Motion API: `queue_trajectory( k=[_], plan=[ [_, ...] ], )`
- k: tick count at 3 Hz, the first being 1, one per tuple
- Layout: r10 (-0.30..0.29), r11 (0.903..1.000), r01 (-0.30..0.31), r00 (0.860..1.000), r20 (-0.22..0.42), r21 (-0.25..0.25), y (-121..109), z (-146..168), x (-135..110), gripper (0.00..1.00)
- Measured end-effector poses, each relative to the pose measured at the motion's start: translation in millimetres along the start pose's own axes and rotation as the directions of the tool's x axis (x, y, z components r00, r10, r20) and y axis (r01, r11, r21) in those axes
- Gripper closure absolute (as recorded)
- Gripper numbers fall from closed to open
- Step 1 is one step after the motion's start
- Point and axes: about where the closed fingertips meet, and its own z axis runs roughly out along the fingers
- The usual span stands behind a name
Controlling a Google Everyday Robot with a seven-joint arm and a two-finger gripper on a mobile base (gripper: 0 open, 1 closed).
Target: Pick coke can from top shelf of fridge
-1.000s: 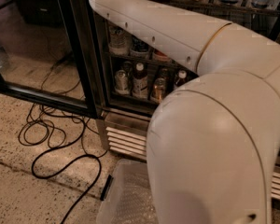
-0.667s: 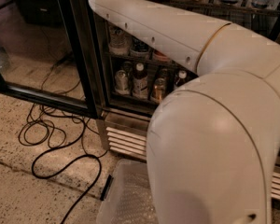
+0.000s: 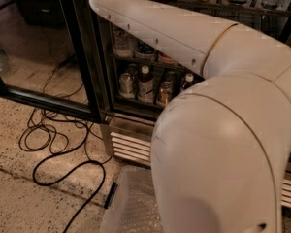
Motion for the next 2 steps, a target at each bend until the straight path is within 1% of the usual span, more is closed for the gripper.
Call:
queue_trajectory(
  k=[1, 2],
  plan=[
    [0.001, 0.9999, -0.001, 1.0, -0.002, 0.011, -0.8, -0.7, -0.3, 0.46],
    [0.001, 0.9999, -0.001, 1.0, -0.002, 0.011, -0.3, -5.8, -1.3, 0.47]
  ],
)
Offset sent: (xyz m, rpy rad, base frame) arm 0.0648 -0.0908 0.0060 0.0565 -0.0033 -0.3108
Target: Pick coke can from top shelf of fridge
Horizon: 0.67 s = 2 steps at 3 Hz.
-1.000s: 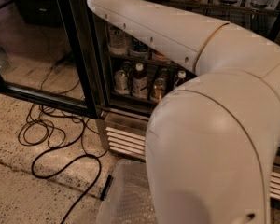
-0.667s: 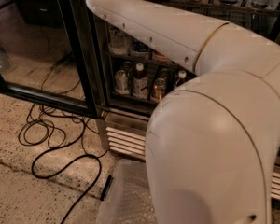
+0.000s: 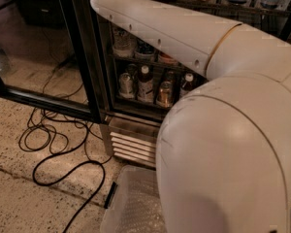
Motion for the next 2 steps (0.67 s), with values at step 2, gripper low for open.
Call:
queue_trajectory(
  k=[2],
  plan=[
    [0.0, 1.0, 0.0, 1.0, 0.0, 0.0, -4.0, -2.3, -0.2, 0.48]
  ],
)
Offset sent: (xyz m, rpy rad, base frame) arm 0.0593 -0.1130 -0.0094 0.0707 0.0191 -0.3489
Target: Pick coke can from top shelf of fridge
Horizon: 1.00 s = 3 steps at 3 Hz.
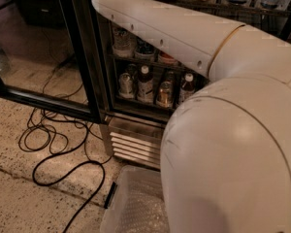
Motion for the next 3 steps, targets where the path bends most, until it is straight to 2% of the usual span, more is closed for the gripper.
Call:
queue_trajectory(
  k=[3],
  plan=[
    [0.014, 0.9995, -0.014, 1.0, -0.012, 0.028, -9.9, 6.1, 0.7, 0.42]
  ],
)
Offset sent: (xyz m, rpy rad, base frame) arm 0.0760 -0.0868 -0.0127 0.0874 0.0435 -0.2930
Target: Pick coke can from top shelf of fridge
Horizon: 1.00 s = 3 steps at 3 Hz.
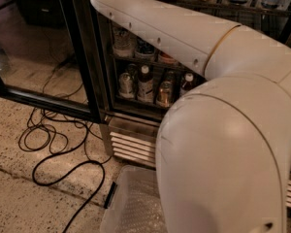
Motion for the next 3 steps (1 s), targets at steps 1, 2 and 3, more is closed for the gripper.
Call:
queue_trajectory(
  k=[1, 2, 3],
  plan=[
    [0.01, 0.9998, -0.01, 1.0, -0.013, 0.02, -3.6, 5.2, 1.0, 0.41],
    [0.017, 0.9991, -0.016, 1.0, -0.021, 0.039, -7.8, 8.1, -0.5, 0.44],
    [0.025, 0.998, -0.023, 0.999, -0.026, 0.058, -13.0, 10.2, -1.9, 0.46]
  ],
)
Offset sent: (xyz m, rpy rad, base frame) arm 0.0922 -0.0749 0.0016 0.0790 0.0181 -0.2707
